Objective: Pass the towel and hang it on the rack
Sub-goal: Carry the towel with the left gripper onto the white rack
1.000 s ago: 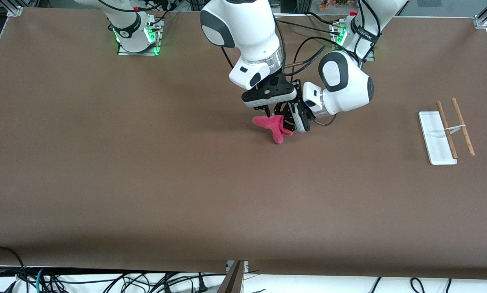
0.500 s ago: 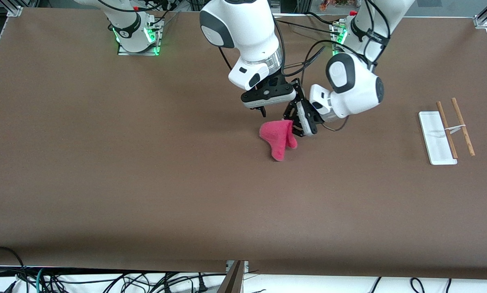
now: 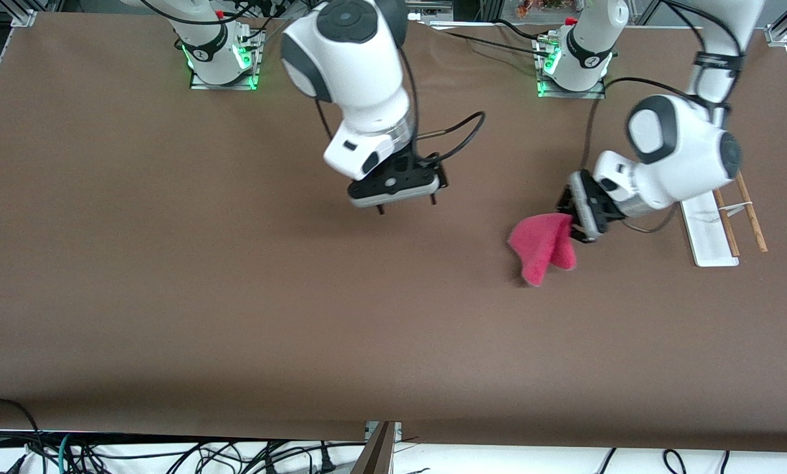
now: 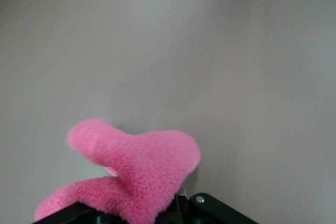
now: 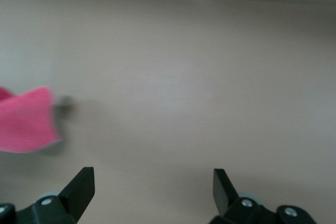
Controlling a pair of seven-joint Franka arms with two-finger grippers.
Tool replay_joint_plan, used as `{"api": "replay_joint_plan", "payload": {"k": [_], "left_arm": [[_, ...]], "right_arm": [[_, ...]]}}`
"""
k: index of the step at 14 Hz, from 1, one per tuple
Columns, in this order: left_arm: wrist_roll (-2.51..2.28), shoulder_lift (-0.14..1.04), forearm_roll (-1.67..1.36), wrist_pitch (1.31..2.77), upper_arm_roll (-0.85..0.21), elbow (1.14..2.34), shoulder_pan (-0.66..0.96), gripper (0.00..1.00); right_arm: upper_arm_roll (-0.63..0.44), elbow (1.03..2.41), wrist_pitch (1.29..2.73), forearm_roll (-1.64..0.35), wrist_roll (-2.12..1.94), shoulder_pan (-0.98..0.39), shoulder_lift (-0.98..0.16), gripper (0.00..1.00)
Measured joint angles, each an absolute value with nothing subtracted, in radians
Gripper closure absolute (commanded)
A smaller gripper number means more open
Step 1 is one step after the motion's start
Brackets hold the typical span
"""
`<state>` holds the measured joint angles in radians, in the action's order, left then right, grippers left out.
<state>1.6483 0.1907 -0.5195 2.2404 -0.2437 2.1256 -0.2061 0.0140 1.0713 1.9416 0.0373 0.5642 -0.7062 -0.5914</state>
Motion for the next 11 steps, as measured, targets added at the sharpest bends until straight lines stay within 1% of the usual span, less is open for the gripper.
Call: {"api": "replay_joint_plan", "payload": {"k": [3, 5, 7, 10, 11], "left_arm": [[1.872, 0.291, -0.391, 2.042, -0.237, 1.968, -0.403, 1.00], [1.971, 0.368, -0.299, 1.963, -0.237, 1.858, -0.506, 1.00], [2.096, 0.421, -0.261, 1.934, -0.237, 1.789, -0.597, 1.00], [2.304, 0.486, -0.259, 1.914, -0.236, 1.713, -0.724, 1.00], [2.352, 0.506, -0.258, 1.880, -0.236, 1.676, -0.761, 1.00]], "right_arm": [[-0.007, 1.069, 1.830, 0.037, 0.448, -0.621, -0.554, 0.00], [-0.028, 1.069, 1.752, 0.037, 0.385, -0.576, -0.536, 0.00], [-0.072, 1.069, 1.695, 0.037, 0.318, -0.555, -0.531, 0.00], [-0.179, 1.067, 1.679, 0.037, 0.289, -0.550, -0.520, 0.00], [-0.215, 1.067, 1.675, 0.037, 0.285, -0.548, -0.512, 0.00]]}}
